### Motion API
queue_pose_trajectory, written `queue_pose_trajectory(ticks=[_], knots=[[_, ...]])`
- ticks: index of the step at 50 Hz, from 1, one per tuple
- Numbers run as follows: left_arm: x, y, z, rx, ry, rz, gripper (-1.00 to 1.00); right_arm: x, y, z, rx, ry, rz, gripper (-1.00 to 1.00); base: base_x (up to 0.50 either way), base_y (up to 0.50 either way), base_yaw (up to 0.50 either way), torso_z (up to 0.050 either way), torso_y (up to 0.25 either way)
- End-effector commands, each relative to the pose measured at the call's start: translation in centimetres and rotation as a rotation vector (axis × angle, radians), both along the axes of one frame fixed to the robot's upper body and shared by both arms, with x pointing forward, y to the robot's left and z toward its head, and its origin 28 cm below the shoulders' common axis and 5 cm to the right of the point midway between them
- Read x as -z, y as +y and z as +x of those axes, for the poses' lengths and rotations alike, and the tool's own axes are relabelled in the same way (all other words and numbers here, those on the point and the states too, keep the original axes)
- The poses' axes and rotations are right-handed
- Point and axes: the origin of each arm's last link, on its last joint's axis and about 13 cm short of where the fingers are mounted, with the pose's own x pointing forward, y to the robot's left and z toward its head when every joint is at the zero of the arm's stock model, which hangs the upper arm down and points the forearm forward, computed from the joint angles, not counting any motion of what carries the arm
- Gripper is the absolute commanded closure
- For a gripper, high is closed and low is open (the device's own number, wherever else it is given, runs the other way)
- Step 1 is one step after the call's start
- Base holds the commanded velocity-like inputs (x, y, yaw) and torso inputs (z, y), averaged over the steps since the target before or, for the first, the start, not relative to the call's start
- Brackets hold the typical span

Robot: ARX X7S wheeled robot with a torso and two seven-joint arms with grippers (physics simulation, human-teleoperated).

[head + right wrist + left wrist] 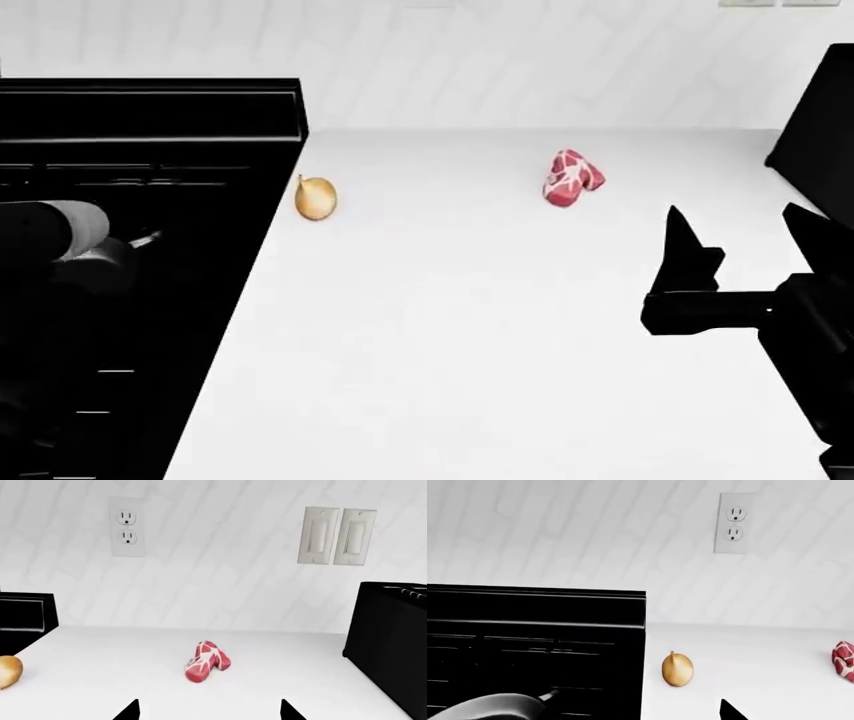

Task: Place both pans onto different burners. Then place the onion and the lamb chop on different pans.

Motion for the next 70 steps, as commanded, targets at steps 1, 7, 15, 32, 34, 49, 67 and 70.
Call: queue_pose_trajectory(ticks=[1, 7, 15, 32, 34, 49, 67, 70], knots=[[0.0, 0.0, 0.0, 0.001, -0.001, 0.002, -1.00, 0.1, 0.0, 0.0, 0.002, 0.003, -0.001, -1.00, 0.49, 0.00, 0.00, 0.000, 0.000], [-0.1, 0.0, 0.0, 0.001, -0.002, -0.002, -1.00, -0.1, 0.0, 0.0, 0.002, 0.003, -0.001, -1.00, 0.50, 0.00, 0.00, 0.000, 0.000], [-0.1, -0.1, 0.0, 0.003, -0.002, -0.001, -1.00, -0.1, 0.1, 0.1, 0.001, 0.004, -0.003, -1.00, 0.50, 0.00, 0.00, 0.000, 0.001], [0.0, -0.1, 0.1, 0.007, -0.002, 0.002, -1.00, -0.9, 1.8, 2.5, -0.027, 0.064, -0.033, -1.00, 0.10, 0.00, 0.00, 0.000, 0.001], [0.0, -0.1, 0.2, 0.008, -0.001, -0.001, -1.00, -1.0, 2.4, 3.4, -0.047, 0.074, -0.028, -1.00, 0.00, 0.00, 0.00, 0.000, 0.000], [0.2, 0.2, 0.5, 0.019, 0.006, -0.020, -1.00, 0.1, 7.4, 9.9, -0.099, 0.167, 0.040, -1.00, 0.00, 0.00, 0.00, 0.000, 0.000], [0.2, 0.4, 0.4, 0.020, -0.003, -0.032, -1.00, 2.0, 8.8, 12.9, 0.184, 0.280, 0.176, -1.00, 0.00, 0.00, 0.00, 0.000, 0.000], [0.3, 0.5, 0.4, 0.019, -0.003, -0.035, -1.00, 2.1, 8.8, 13.0, 0.205, 0.281, 0.177, -1.00, 0.00, 0.00, 0.00, 0.000, 0.000]])
